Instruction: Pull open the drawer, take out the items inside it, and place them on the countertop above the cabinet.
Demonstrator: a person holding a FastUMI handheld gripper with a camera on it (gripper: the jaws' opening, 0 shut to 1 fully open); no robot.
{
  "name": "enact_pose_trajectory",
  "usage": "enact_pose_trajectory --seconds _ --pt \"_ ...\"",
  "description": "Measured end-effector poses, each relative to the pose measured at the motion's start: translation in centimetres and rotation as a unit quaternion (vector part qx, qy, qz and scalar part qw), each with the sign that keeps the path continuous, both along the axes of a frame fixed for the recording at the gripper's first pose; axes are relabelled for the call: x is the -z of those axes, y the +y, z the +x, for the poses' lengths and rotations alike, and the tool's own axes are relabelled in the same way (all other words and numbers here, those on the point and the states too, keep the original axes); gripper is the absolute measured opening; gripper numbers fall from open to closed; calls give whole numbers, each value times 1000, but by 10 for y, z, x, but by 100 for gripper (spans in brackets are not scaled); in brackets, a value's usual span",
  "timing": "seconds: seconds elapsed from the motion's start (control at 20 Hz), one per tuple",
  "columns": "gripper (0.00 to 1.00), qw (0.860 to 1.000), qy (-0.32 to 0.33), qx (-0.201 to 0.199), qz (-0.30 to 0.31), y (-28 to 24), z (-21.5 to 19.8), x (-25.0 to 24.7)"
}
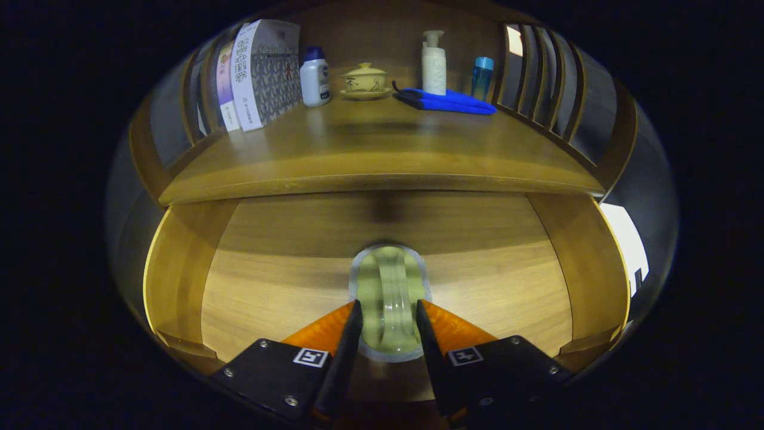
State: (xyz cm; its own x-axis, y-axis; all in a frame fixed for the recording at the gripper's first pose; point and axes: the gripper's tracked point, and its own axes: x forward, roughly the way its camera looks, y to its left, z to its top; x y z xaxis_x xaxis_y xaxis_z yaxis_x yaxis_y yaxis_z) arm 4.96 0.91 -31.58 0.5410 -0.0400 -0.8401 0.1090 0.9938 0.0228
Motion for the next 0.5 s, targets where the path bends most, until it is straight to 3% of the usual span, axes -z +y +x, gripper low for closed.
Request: enact_pose_trajectory --seconds 0.2,0.35,0.5 --pt "46 1000 -13 18 0 -4 3 -1" --pt "22 999 -25 20 -7 -6 3 -4" --pt "16 998 -53 -14 -9 2 0 -12"
